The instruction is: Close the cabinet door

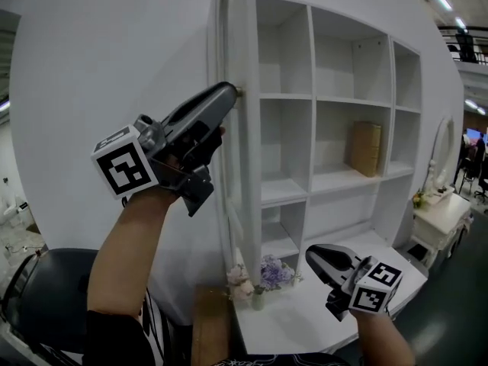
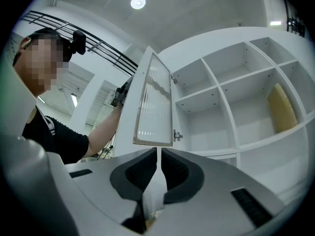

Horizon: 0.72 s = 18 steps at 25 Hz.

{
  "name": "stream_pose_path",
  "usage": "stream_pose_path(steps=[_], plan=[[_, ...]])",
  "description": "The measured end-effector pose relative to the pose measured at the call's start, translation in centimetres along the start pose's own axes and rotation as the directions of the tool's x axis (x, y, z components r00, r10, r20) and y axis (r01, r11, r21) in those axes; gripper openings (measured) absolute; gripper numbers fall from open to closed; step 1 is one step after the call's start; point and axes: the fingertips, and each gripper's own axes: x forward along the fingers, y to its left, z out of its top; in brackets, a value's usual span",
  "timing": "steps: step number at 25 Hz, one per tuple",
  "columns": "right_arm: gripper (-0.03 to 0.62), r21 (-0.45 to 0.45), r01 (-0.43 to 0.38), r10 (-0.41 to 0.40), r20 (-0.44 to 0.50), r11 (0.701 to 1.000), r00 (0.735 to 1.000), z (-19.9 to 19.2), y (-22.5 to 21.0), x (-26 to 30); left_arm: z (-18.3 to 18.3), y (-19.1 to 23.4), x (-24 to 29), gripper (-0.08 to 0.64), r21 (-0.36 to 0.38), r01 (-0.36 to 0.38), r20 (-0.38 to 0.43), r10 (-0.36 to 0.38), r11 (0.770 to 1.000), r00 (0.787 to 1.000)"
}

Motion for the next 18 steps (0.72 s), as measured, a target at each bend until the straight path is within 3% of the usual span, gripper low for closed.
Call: stream_pose_path(steps=[4, 9, 18], plan=[[0.057, 0.040, 0.027, -0.028, 0.014, 0.999, 1.000, -0.3, -2.5, 0.4, -0.6, -0.1, 0.9, 0.091, 0.109, -0.050, -0.019, 0.052, 0.993, 0.998], [0.057, 0.079, 0.002, -0.007, 0.073, 0.997, 0.997, 1.5, -5.0, 0.4, -1.5, 0.1, 2.7, 0.091, 0.193, -0.105, -0.042, 0.115, 0.976, 0.992], [0.057, 0.079, -0.064, 0.054, 0.123, 0.995, 0.991, 3.5, -8.1, -1.6, -4.3, 0.2, 6.4, 0.089, 0.269, -0.191, -0.078, 0.219, 0.944, 0.973]])
